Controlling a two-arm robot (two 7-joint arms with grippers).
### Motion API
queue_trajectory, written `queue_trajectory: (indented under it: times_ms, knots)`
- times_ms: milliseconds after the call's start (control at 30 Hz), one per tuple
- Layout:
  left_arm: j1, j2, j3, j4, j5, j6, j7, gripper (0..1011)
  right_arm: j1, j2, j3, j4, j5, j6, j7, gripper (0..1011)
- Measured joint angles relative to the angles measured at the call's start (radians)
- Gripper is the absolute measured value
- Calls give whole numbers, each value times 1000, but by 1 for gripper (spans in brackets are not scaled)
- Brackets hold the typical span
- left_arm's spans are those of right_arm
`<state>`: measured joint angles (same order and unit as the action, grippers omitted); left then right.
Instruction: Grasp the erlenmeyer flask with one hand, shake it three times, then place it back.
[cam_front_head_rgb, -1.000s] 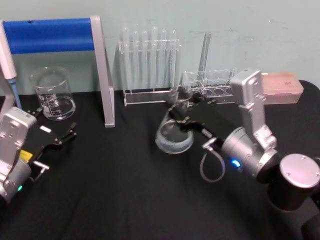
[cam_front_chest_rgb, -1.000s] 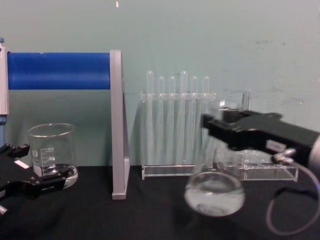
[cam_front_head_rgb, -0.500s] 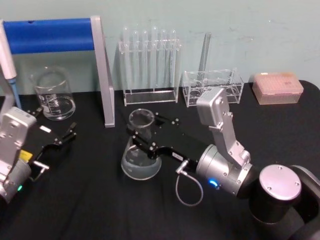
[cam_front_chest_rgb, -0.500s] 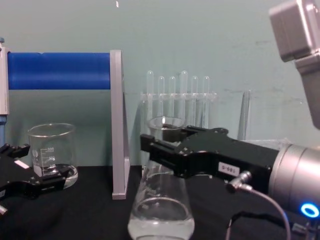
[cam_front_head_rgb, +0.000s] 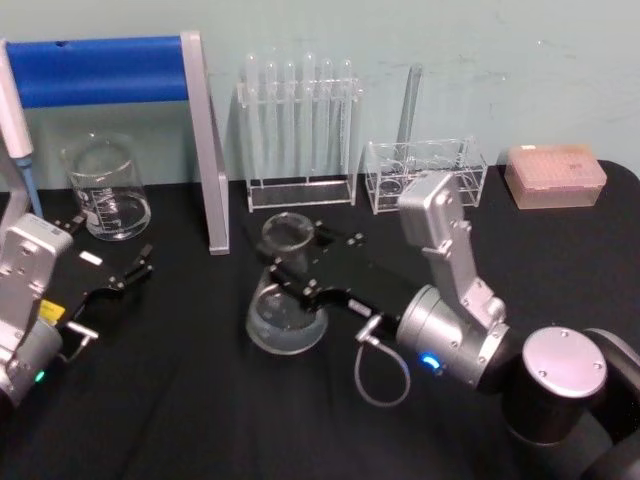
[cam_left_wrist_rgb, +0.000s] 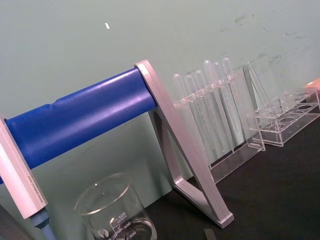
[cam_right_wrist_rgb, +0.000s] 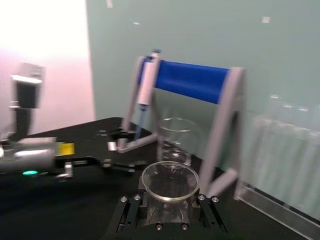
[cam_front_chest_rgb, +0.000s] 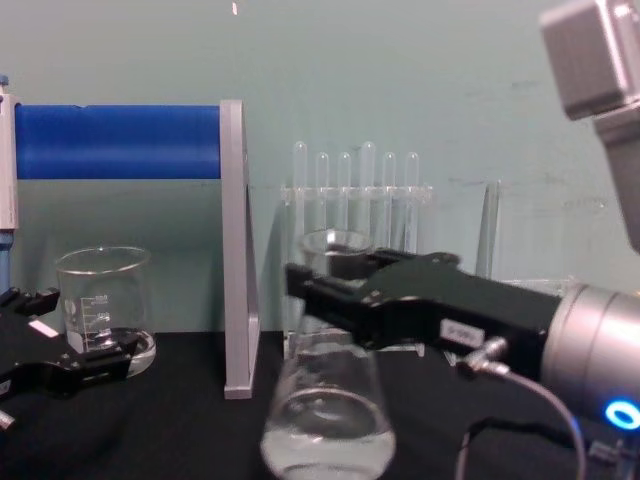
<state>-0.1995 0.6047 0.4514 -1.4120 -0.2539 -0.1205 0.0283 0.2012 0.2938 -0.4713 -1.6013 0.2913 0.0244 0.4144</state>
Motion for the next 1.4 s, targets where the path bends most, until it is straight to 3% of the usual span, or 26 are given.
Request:
queue_trajectory:
  times_ms: [533, 933, 1167, 1400]
  knots:
    - [0, 0, 0, 0, 0, 0, 0, 1001, 9, -10, 149, 54, -3, -13, -140, 449]
    - [0, 0, 0, 0, 0, 0, 0, 1001, 5, -24, 242, 75, -20, -14, -190, 450]
    - [0, 0, 0, 0, 0, 0, 0, 1001, 0, -31, 275, 78, -31, -13, -201, 450]
    - [0, 0, 0, 0, 0, 0, 0, 1001, -2, -41, 274, 79, -40, -10, -187, 450]
